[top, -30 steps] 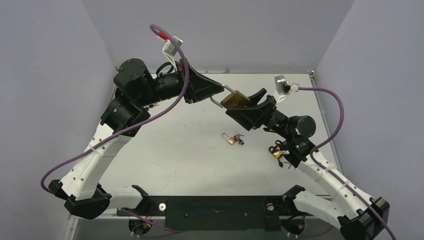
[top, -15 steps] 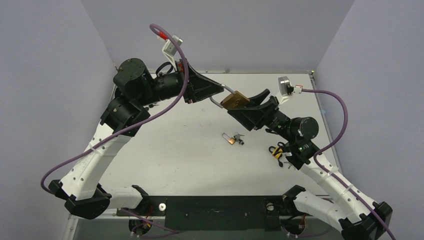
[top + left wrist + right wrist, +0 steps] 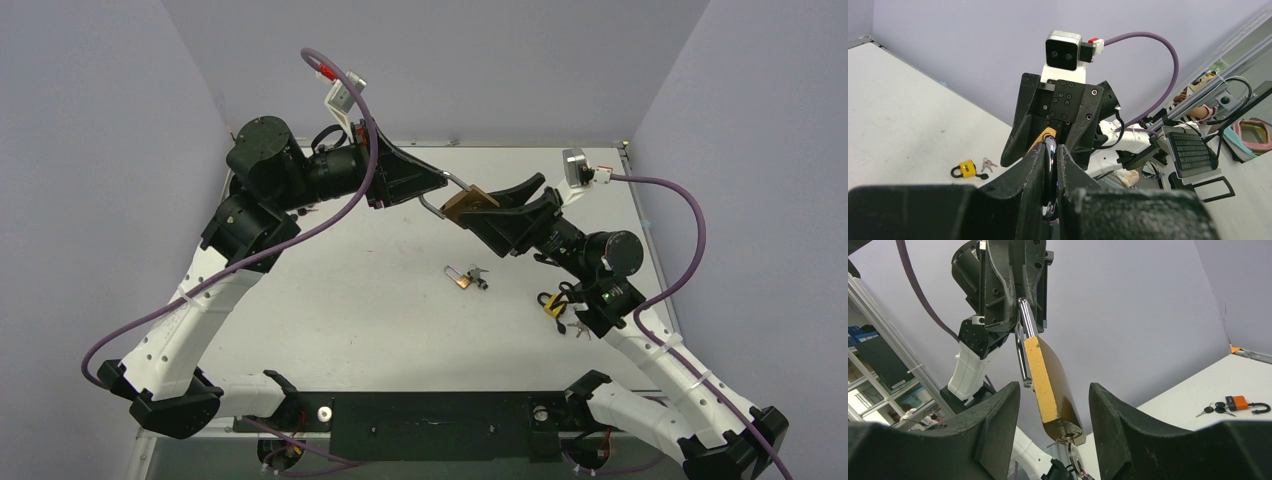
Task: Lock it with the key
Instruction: Lock the lock.
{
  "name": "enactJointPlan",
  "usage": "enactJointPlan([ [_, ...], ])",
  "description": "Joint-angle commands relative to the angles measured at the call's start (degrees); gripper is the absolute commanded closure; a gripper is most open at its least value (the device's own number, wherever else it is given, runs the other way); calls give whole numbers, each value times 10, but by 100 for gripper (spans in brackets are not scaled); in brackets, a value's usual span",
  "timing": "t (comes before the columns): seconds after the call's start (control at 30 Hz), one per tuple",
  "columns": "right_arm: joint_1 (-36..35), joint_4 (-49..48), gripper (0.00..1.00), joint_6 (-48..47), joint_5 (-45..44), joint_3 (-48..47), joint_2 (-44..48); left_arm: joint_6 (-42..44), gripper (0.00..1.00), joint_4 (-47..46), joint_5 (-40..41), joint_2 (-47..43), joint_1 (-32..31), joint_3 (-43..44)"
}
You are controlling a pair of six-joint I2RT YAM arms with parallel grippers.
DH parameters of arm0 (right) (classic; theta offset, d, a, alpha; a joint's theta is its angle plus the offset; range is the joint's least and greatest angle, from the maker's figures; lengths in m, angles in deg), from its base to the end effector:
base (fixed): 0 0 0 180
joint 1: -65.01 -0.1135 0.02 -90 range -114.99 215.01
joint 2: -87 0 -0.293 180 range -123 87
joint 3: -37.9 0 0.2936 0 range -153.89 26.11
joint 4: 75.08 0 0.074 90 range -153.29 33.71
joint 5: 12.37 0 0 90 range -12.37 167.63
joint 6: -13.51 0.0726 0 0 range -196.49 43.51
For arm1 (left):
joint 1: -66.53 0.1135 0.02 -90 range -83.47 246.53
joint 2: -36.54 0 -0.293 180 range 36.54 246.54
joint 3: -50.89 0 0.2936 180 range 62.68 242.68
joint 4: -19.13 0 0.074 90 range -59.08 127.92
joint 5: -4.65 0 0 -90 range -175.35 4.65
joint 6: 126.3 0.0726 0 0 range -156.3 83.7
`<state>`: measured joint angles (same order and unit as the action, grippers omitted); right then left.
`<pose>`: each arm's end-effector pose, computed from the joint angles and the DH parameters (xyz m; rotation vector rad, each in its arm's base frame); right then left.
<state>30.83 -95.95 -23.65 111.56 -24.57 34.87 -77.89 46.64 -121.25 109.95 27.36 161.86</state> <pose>0.1789 0.1705 0.4671 -0.4215 1.2169 1.6346 0.2056 -0.2224 0.5965 0.5577 1.5391 -1.5568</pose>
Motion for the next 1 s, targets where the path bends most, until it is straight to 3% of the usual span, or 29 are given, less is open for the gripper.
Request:
enactJointPlan([
  [0.0,-6,-10,65,-13,6,-28,0,-19,100,-107,-4,-20,6,5],
  [0.03,-9,-3,71,-16,8,-30,0,-20,100,-111,-5,-20,7,2],
  [0.07,-10,1,84,-18,9,-32,-2,-21,100,-112,-6,-20,7,2],
  [0.13,-12,15,100,-23,10,-38,-1,-16,100,-113,-10,-18,10,-1],
  [0.27,-11,28,100,-18,12,-44,11,36,100,-74,-29,-18,11,-2],
  [0.43,-11,92,100,-37,0,-61,30,139,100,64,-25,-8,11,31],
  [0.57,-11,134,100,-59,-10,-74,39,184,84,131,-15,-9,12,53],
  [0.97,-15,165,100,-75,-11,-89,37,221,81,194,16,0,12,78],
])
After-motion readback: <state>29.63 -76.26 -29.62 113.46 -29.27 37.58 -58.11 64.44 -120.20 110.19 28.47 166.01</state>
